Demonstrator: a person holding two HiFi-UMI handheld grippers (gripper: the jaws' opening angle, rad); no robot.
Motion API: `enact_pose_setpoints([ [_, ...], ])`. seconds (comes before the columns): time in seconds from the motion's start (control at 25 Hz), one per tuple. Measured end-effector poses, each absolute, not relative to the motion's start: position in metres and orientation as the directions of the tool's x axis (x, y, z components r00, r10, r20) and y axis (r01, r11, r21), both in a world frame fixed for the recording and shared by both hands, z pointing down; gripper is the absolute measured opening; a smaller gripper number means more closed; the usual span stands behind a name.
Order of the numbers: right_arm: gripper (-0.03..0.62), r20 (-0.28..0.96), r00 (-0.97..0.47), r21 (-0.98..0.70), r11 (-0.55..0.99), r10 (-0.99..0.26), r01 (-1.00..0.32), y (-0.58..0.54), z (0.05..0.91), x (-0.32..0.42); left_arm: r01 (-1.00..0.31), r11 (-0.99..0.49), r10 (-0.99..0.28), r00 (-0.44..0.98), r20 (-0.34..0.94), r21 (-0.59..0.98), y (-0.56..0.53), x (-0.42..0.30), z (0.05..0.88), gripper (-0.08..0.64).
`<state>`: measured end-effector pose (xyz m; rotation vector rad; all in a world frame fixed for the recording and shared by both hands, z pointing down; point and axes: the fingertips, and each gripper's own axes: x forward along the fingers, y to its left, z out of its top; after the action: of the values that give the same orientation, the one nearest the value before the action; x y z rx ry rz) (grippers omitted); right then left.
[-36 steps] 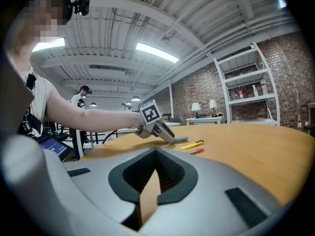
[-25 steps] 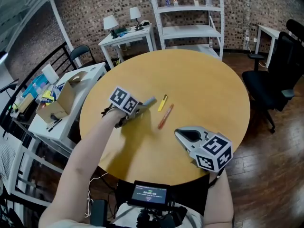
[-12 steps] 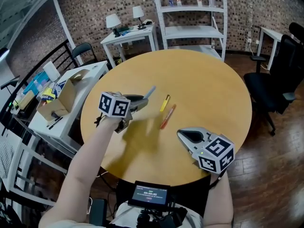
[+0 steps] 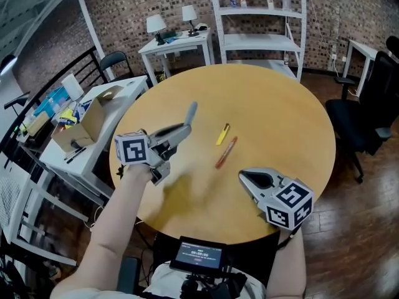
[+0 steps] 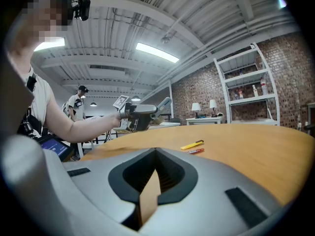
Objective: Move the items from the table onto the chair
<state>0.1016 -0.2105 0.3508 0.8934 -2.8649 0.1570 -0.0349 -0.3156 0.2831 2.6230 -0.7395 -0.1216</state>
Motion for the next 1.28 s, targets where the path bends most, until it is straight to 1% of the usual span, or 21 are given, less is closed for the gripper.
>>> enact_pose_setpoints([
  [0.2, 0.005, 0.159, -0.816, -0.060, 0.820, -0.555, -0.569, -0.211, 0.353, 0.099, -0.476, -0.767, -0.536, 0.844, -0.021, 0.430, -0.313, -0.049, 0.280, 0.127],
  [0.4, 0.005, 0.155, -0.818, -0.069, 0.820, -0.554, -0.568, -0.208, 0.350, 0.104, -0.525, -0.742, -0.589, 0.808, -0.031, 0.418, -0.314, -0.067, 0.282, 0.127],
  [0.48, 0.005, 0.160, -0.811, -0.067, 0.814, -0.562, -0.577, -0.207, 0.351, 0.109, -0.554, -0.726, -0.613, 0.790, -0.017, 0.407, -0.318, -0.079, 0.286, 0.127],
  [0.68, 0.005, 0.153, -0.809, -0.069, 0.811, -0.567, -0.581, -0.211, 0.350, 0.105, -0.644, -0.665, -0.690, 0.724, 0.021, 0.378, -0.321, -0.134, 0.292, 0.127],
  [1.0, 0.005, 0.151, -0.805, -0.068, 0.806, -0.574, -0.587, -0.211, 0.350, 0.104, -0.789, -0.524, -0.816, 0.573, 0.075, 0.322, -0.318, -0.232, 0.292, 0.127],
  [1.28, 0.005, 0.150, -0.805, -0.063, 0.807, -0.574, -0.587, -0.214, 0.348, 0.101, -0.899, -0.352, -0.908, 0.396, 0.139, 0.263, -0.302, -0.335, 0.299, 0.127],
])
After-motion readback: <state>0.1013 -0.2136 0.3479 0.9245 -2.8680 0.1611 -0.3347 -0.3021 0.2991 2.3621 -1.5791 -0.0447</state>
